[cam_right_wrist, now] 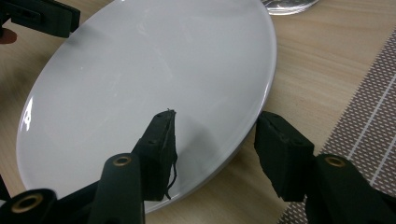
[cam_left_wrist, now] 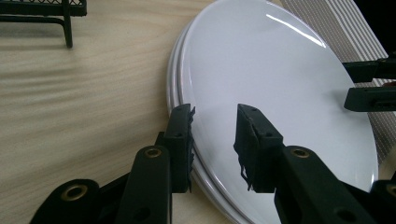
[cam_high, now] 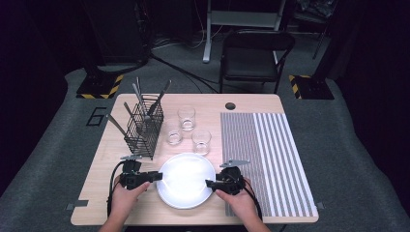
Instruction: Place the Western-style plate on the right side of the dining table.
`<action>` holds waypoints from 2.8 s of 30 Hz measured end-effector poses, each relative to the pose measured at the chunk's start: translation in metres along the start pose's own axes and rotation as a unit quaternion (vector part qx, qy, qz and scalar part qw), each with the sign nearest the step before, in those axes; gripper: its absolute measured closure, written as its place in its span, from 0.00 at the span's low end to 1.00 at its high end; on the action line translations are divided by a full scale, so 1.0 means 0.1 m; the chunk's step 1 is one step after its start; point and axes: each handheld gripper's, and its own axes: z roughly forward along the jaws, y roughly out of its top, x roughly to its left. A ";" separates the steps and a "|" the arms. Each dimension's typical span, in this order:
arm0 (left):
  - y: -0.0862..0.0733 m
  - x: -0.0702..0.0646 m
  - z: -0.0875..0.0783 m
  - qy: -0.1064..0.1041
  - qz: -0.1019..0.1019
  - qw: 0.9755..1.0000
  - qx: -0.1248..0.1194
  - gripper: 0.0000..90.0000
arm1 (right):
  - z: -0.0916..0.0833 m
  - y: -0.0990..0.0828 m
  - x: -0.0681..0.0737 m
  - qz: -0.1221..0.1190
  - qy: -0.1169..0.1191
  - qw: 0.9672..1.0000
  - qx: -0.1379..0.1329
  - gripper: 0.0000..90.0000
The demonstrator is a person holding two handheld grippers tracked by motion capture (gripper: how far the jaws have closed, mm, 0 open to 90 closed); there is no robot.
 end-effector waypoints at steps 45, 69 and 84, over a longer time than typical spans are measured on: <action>-0.06 -0.13 0.13 -0.014 0.025 0.999 0.021 0.69 | -0.20 -0.13 0.00 0.055 -0.008 0.998 0.014 0.52; -0.10 -0.22 0.23 -0.018 0.036 0.999 0.026 0.66 | -0.28 -0.14 -0.17 0.093 -0.001 0.995 -0.023 0.71; -0.11 -0.25 0.26 -0.021 0.039 0.999 0.024 0.66 | -0.36 -0.12 -0.23 0.091 -0.017 0.995 -0.037 0.76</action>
